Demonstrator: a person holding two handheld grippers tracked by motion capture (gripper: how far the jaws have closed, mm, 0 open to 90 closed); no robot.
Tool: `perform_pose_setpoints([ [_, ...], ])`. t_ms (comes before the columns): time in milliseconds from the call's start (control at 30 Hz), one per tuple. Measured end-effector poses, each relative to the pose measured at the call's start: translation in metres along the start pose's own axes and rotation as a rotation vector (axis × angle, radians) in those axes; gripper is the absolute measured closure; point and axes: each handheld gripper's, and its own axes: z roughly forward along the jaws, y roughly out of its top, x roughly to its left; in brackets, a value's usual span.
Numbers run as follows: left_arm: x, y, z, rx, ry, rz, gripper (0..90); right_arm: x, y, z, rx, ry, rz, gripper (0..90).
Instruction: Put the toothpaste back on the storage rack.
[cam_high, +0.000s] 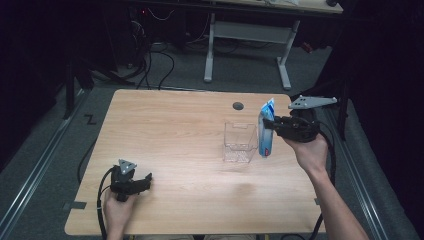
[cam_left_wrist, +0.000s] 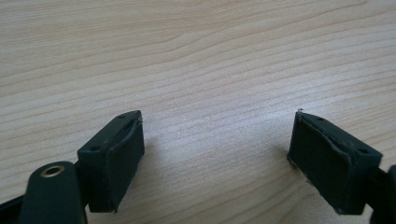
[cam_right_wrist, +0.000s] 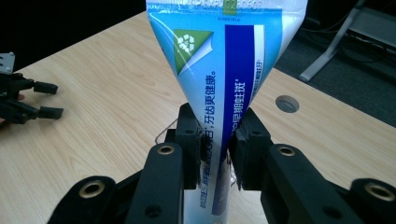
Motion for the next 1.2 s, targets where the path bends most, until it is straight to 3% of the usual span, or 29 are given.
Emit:
perform_pose_setpoints([
  [600,0.000,0.000,0.000,0.000,0.000,0.000,18.2,0.000,0.019,0.016,-0.025,0.031,0.006,74.5],
  [1000,0.000,0.000,0.000,0.000,0.001,-0.001,18.2,-0.003,0.025,0.038,-0.035,0.017,0.020,74.2],
  [1200,0.000,0.000,0.000,0.000,0.000,-0.001,18.2,-0.004,0.024,0.051,-0.005,-0.020,0.009,74.1],
])
